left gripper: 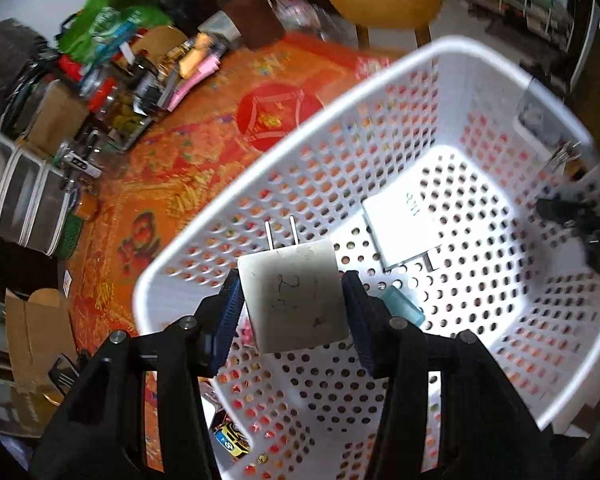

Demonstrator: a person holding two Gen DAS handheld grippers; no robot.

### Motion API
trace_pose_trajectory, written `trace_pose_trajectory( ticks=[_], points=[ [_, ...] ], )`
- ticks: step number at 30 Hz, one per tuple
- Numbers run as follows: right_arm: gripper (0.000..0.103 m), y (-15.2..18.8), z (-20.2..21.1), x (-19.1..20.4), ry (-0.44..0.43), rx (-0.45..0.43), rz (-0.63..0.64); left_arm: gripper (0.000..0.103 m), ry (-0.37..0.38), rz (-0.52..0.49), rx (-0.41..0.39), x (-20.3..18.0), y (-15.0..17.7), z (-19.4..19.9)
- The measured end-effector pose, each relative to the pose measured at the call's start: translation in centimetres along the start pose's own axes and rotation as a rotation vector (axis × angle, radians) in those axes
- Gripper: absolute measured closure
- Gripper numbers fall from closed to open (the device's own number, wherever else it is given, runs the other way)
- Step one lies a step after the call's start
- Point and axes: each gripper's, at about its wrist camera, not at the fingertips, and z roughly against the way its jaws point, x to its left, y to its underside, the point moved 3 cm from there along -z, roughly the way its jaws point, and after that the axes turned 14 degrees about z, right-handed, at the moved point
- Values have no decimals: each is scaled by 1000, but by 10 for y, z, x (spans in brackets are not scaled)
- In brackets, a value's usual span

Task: Organize rigid objects
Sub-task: 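Carry the white square adapter into the basket and open the left tool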

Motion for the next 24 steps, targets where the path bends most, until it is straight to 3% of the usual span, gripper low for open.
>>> trace_pose_trajectory(
  ticks=[9,24],
  points=[
    [90,0,0,0,1,2,3,56,-24,-53,79,-16,2,-38],
    [90,0,0,1,2,3,5,56,-29,-80,120,-25,1,-54]
  ],
)
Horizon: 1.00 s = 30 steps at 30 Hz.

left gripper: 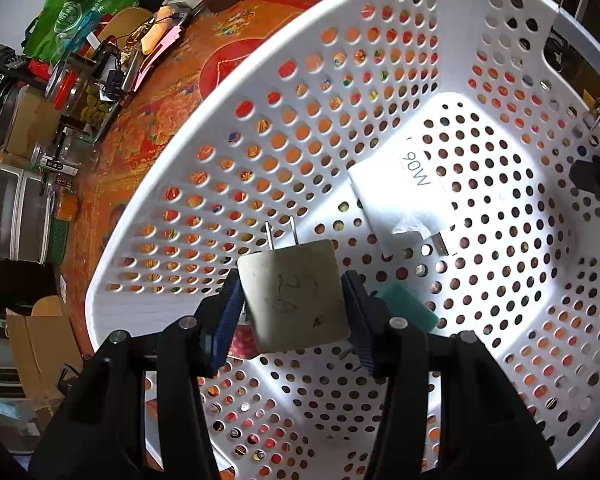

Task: Organize rigid objects
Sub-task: 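Carry the white square adapter into the basket and open the left tool, then move the left tool back to the pile and grasp a large white charger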

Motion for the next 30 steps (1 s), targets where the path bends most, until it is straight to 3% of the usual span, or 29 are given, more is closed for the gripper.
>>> trace_pose_trajectory(
  ticks=[9,10,11,13,14,21,27,30],
  points=[
    [90,0,0,1,0,0,0,53,6,1,10,3,0,-5],
    [90,0,0,1,0,0,0,46,-2,1,1,5,1,-3],
    [89,0,0,1,0,0,0,31,-2,0,-12,6,1,0],
    [89,0,0,1,-2,0,-1,10,12,8,-62,12,2,14],
    [89,0,0,1,-2,0,-1,4,19,12,-82,15,4,20],
    [89,0,0,-1,-3,-1,-3,1,38,66,-198,65,36,80],
    [89,0,0,-1,-4,-1,-4,1,28,227,-325,155,89,143],
    [88,1,0,-1,-6,-3,-1,1,-6,317,-327,201,126,148]
  ],
)
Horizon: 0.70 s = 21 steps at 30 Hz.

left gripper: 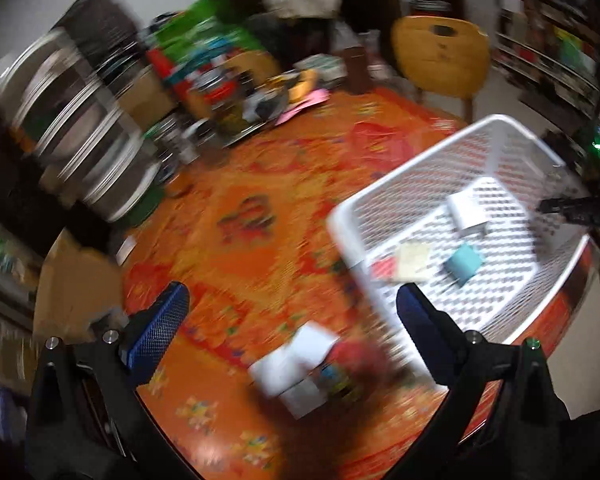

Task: Organize rigid objects
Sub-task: 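Move the left tool back to the pile and grasp a large white charger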

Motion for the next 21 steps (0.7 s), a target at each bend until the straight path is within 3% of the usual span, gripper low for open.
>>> trace_pose_trajectory(
  ticks=[5,10,21],
  points=[
    [87,1,0,-1,-7,-6,-4,1,-42,119,149,57,58,-57],
    [87,2,0,-2,-8,-6,-5,1,-28,188,298,76,107,-124],
    [87,2,0,-1,-9,-4,-3,1,39,275,379,79,123,-183]
  ],
)
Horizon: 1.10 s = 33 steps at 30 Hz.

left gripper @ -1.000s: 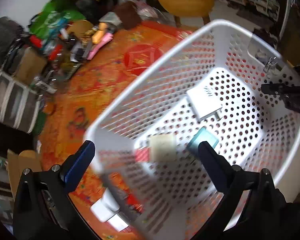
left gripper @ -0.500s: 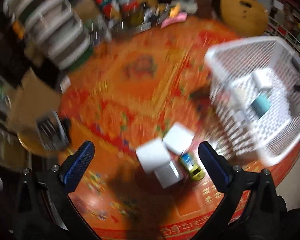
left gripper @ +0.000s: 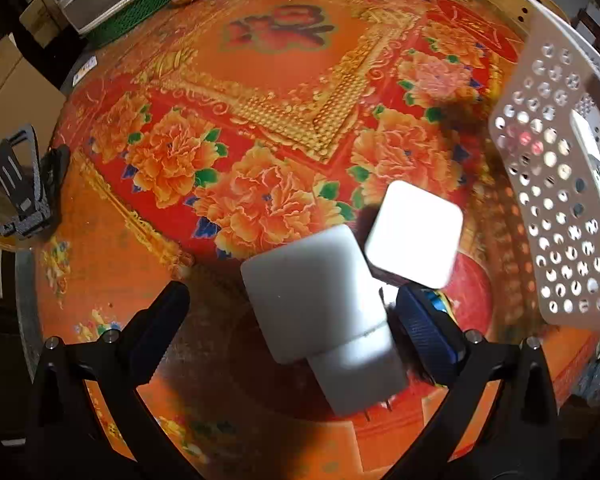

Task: Organize rigid objects
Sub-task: 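Move the left tool back to the pile and grasp a large white charger, then lower the large white charger into the basket and open the left tool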

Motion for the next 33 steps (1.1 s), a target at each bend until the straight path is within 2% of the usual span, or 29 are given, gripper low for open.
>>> trace_pose_trajectory(
  ticks=[3,5,7,8,15,21,27,33],
  points=[
    [87,0,0,-1,0,0,0,5,10,12,5,-4,0,-5],
    [87,0,0,-1,0,1,1,28,19,8,19,-7,1,-7],
    [87,0,-1,-1,2,1,3,30,37,23,16,-6,-2,-5],
    [86,1,-1,-1,1,1,3,36,40,20,12,-7,-2,-4],
    [87,1,-1,-1,2,-1,2,38,52,19,-10,-8,-3,7],
    [86,1,-1,-1,2,-1,3,38,55,38,-76,-3,-8,37],
    [86,1,0,-1,3,0,5,38,82,27,-175,-12,-14,90],
    [86,0,0,0,3,0,5,38,125,-57,-280,-52,-18,160]
  ],
)
